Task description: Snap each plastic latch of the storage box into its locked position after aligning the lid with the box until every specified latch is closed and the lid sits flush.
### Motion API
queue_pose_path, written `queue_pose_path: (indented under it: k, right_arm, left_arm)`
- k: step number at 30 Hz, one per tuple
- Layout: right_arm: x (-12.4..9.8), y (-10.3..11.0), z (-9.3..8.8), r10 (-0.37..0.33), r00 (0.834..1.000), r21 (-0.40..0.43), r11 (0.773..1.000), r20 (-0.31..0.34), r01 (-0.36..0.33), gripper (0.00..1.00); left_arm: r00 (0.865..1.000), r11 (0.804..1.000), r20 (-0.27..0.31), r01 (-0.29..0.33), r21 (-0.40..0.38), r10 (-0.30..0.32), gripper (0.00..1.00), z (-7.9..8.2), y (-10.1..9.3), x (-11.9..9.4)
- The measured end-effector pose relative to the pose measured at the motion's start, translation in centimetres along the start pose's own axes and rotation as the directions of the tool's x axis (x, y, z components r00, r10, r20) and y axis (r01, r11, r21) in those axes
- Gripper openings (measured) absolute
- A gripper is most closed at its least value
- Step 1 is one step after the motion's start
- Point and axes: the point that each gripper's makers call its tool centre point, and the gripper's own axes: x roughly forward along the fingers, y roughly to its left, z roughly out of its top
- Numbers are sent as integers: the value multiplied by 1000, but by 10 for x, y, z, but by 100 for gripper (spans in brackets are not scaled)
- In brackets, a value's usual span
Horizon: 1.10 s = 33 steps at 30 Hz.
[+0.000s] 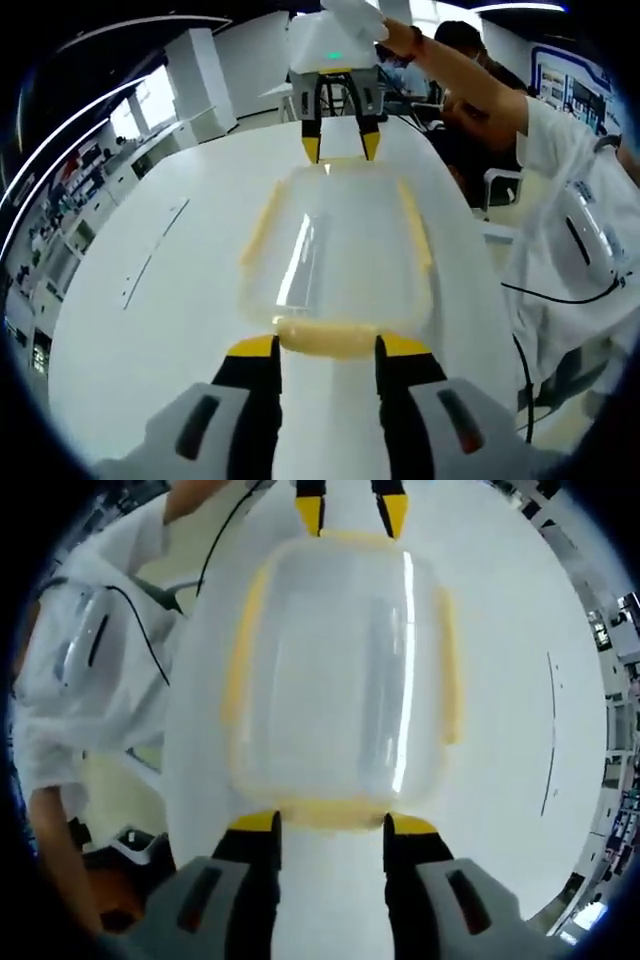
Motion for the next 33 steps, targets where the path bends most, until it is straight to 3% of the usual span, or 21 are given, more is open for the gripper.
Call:
queue_pose_path:
  k: [2, 5, 8, 13, 16, 17, 19, 21, 22, 23, 24, 26, 29, 33]
  right_arm:
    - [1, 1, 0, -2, 1000, -10, 1000, -1, 2, 39]
    - [4, 6, -2, 18, 1000, -22, 1000, 6, -18, 46]
    - [1, 3, -2, -7, 999, -20, 1000, 41, 8, 46]
    - [-23, 0, -5, -59, 994, -17, 998, 91, 61, 48]
    - [-38, -7, 16, -111, 977, -35, 992, 182, 119, 45]
    - [-40, -9, 25, -119, 970, -37, 991, 212, 129, 43]
    - [-41, -6, 37, -99, 969, -52, 992, 228, 114, 42]
    - [-37, -6, 44, -90, 974, -82, 991, 210, 109, 42]
    - [-34, -6, 44, -90, 978, -94, 990, 190, 109, 42]
    - [-32, -5, 44, -82, 982, -111, 989, 172, 102, 42]
    - [-30, -3, 45, -73, 983, -121, 988, 167, 94, 42]
    - [-24, 2, 48, -56, 986, -126, 989, 154, 75, 42]
    - [-19, 3, 49, -53, 989, -133, 988, 139, 71, 42]
    - [-14, 8, 48, -30, 992, -134, 990, 122, 47, 40]
  left_arm:
    - [1000, 1000, 6, 11, -9, -10, 36, -1, -1, 0]
    - [1000, 1000, 21, 10, -22, -9, 45, -1, 0, -1]
    - [999, 1000, 41, -5, -31, 7, 50, 0, 1, -3]
    - [996, 999, 80, -23, -26, 25, 51, 10, 0, -22]
    - [995, 999, 88, -41, 2, 41, 49, 27, 1, -22]
    - [997, 999, 68, -30, 20, 29, 47, 31, -1, -17]
    - [999, 998, -44, -27, 54, 29, 39, 28, -4, -7]
    - [994, 994, -113, 3, 109, 9, 35, 28, -11, 0]
    - [990, 993, -143, 18, 118, -1, 33, 31, -13, 0]
    - [992, 993, -127, 22, 112, -8, 33, 38, -16, 3]
    - [988, 992, -152, 34, 122, -16, 33, 38, -19, 5]
    - [966, 989, -257, 68, 134, -32, 33, 32, -26, 7]
    - [958, 986, -284, 75, 146, -31, 34, 36, -24, 11]
    - [949, 991, -300, 118, 64, -93, 31, 35, -29, 16]
